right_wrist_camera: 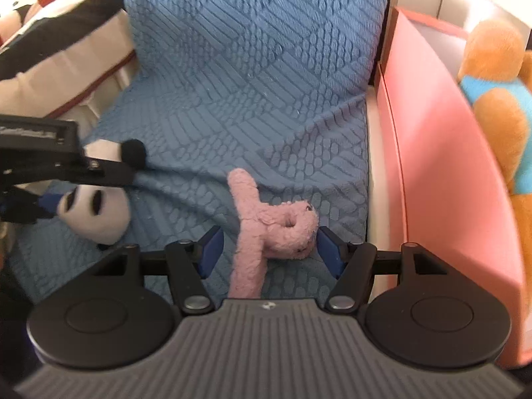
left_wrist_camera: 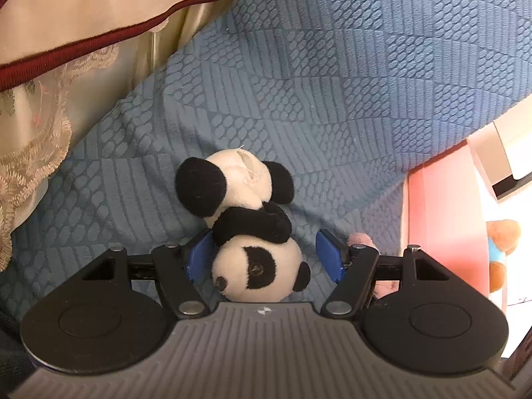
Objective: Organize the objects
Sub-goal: 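Lift the pink bunny with the right tool while the left tool lifts the panda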
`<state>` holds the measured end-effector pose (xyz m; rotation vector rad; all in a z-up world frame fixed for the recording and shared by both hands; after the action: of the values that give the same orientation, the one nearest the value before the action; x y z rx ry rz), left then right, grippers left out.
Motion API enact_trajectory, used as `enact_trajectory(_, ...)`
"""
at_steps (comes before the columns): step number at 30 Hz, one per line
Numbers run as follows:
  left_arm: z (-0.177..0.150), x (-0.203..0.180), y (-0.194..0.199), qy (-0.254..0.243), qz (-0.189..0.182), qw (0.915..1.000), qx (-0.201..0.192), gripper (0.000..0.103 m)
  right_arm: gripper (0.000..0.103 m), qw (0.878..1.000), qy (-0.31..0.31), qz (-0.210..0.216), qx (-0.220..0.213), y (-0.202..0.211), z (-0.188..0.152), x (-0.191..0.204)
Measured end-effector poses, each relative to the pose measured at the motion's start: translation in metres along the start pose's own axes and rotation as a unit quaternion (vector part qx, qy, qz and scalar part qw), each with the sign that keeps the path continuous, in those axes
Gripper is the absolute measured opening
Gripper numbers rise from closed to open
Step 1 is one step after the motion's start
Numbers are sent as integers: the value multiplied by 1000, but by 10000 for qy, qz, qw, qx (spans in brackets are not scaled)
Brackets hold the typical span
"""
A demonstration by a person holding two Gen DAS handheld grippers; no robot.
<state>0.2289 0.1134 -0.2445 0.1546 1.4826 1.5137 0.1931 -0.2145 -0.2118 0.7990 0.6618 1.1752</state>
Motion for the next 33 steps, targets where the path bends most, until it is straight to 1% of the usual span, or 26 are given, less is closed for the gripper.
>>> enact_trajectory(4,-1,1,-3,-20,69,10000,50,72,62,9997,-180,64,171,-12,-2,-4)
enact_trajectory(6,-2,1,-3,-17,136,9999,72,72,50,9999,-86,-43,139,-12,-2,-3)
enact_trajectory(8,-2,2,-2,7,128,9999,68,72,49,9998,59,-139,137,-12,-1,-1)
enact_trajectory(14,-2,3,-1,18,165,9998,75,72,48,9999,-43,-110,69,-7,1,-3)
enact_trajectory(18,-4,3,-2,16,208,9997,104,70,48,9998,-181,-65,74,-4,0,-5)
enact_trajectory(19,-4,2,-2,8,198,9998,96,65,48,9998,-199,-53,73,-3,0,-5)
enact_trajectory(21,-5,1,0,41,134,9999,81,62,48,9998,-181,-66,58,0,0,-5)
enact_trajectory(30,-8,0,6,-8,111,9999,14,60,48,9995,-297,53,88,14,1,-6)
enact_trajectory(33,-10,1,13,37,-28,10000,10,60,48,9993,-341,43,112,18,0,-5)
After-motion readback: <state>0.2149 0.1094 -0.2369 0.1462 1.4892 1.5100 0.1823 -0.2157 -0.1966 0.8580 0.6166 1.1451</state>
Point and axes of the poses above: each gripper's, at about its wrist camera, not at the fingertips, and y roughly against the way its jaws point, x to its left, z to its top, the point moved 4 cm from there along -y, roughly the way its jaws point, and after that the axes turned 9 degrees about y, right-handed, at the moved point
